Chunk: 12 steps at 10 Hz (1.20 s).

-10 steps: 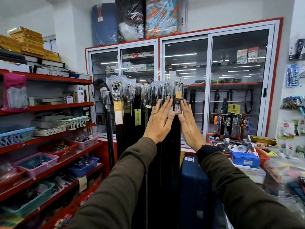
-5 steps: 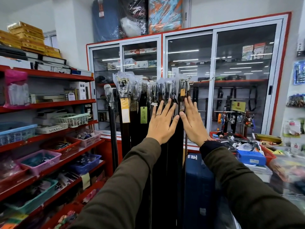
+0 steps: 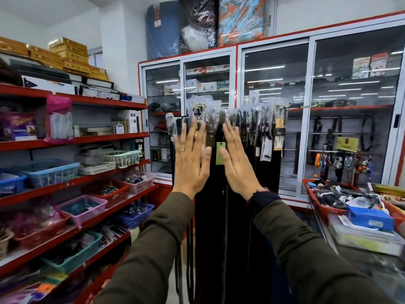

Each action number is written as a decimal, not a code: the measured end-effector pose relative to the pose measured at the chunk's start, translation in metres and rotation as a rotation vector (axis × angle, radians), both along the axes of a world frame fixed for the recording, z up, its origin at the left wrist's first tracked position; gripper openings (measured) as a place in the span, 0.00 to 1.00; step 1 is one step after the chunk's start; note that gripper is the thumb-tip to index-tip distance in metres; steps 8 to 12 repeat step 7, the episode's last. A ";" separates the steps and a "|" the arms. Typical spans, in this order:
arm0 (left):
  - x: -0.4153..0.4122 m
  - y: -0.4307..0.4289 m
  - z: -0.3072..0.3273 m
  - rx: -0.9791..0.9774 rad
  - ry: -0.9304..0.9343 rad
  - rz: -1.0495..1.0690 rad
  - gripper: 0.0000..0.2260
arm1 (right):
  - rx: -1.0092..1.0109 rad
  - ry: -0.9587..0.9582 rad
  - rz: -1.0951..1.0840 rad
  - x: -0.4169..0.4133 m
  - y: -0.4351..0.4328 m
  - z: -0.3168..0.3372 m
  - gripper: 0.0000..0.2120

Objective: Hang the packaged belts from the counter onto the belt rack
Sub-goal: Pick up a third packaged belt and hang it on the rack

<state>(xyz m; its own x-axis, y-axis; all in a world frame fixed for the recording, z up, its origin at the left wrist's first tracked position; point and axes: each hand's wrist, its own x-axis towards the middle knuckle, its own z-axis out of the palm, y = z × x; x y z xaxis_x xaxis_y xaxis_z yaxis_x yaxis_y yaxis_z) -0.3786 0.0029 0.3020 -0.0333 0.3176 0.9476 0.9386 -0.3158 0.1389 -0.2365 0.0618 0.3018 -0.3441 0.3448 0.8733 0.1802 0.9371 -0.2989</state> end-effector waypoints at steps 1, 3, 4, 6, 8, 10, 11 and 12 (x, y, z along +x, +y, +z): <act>-0.021 0.002 -0.005 -0.068 0.006 -0.016 0.25 | 0.009 -0.037 0.009 -0.021 0.001 0.000 0.26; -0.044 0.016 -0.008 -0.135 0.027 -0.080 0.25 | 0.050 -0.142 -0.113 -0.039 0.018 -0.002 0.26; -0.050 0.027 -0.006 -0.189 0.068 -0.060 0.27 | 0.056 -0.183 -0.201 -0.040 0.025 -0.002 0.26; -0.049 0.030 -0.006 -0.219 0.109 -0.003 0.28 | 0.040 -0.232 -0.240 -0.038 0.025 -0.001 0.28; -0.043 0.024 -0.007 -0.202 0.130 0.080 0.28 | 0.034 -0.222 -0.242 -0.034 0.018 0.000 0.29; -0.043 0.024 -0.007 -0.202 0.130 0.080 0.28 | 0.034 -0.222 -0.242 -0.034 0.018 0.000 0.29; -0.043 0.024 -0.007 -0.202 0.130 0.080 0.28 | 0.034 -0.222 -0.242 -0.034 0.018 0.000 0.29; -0.043 0.024 -0.007 -0.202 0.130 0.080 0.28 | 0.034 -0.222 -0.242 -0.034 0.018 0.000 0.29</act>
